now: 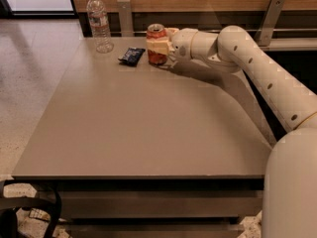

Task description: Move coke can near rxbar blueberry

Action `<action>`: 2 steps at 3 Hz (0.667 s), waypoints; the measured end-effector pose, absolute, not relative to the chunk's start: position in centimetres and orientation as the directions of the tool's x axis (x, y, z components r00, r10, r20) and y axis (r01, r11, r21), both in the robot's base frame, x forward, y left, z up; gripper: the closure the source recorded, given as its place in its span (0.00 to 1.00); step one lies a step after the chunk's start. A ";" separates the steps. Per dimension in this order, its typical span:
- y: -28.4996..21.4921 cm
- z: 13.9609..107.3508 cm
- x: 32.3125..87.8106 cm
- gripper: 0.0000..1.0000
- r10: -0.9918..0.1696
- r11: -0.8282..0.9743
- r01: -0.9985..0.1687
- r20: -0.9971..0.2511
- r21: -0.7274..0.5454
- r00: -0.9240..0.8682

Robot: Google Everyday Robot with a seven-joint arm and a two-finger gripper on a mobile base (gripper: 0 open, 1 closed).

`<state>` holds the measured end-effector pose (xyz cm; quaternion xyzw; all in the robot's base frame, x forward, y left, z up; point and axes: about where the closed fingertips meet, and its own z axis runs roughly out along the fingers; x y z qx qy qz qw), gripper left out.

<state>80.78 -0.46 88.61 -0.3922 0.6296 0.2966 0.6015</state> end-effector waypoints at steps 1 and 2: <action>-0.1 88.5 80.8 0.87 -0.136 0.514 -0.853 -0.990 -0.096 0.030; 0.2 88.4 80.8 0.64 -0.135 0.510 -0.855 -0.990 -0.095 0.029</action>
Offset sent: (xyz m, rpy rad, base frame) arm 0.0000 0.0030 -0.0013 0.0014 0.0020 0.0030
